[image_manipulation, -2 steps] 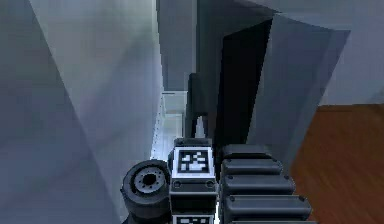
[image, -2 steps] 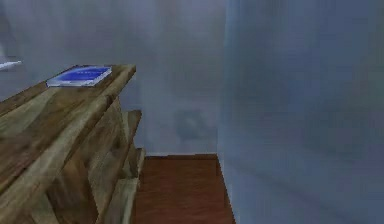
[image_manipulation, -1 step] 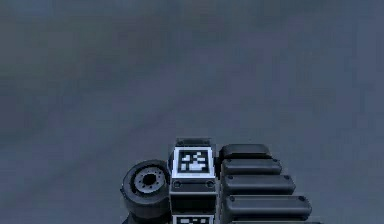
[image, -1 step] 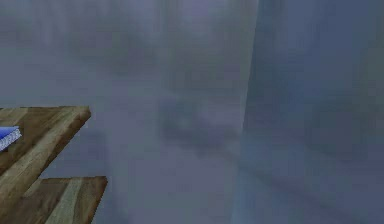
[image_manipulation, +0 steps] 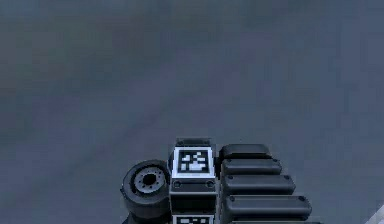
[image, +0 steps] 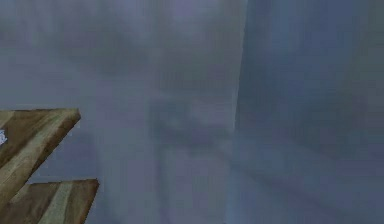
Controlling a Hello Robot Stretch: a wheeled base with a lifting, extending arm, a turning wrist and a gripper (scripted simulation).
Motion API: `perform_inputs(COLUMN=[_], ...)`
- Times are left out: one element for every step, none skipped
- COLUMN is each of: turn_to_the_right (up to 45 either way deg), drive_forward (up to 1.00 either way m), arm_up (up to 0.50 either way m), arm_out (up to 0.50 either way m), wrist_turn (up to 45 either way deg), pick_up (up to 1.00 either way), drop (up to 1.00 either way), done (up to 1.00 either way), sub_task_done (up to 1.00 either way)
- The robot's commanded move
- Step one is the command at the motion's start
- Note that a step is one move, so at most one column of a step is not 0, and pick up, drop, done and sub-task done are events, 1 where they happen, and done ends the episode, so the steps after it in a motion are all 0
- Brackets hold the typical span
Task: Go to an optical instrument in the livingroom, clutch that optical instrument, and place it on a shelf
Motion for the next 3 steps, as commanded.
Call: perform_inputs(turn_to_the_right=[-9.0,18.0,3.0], drive_forward=[0.0,0.0,0.0], arm_up=[0.0,0.0,0.0], arm_out=[0.0,0.0,0.0], wrist_turn=[0.0,0.0,0.0], pick_up=[0.0,0.0,0.0], drop=[0.0,0.0,0.0], done=[0.0,0.0,0.0], sub_task_done=[0.0,0.0,0.0])
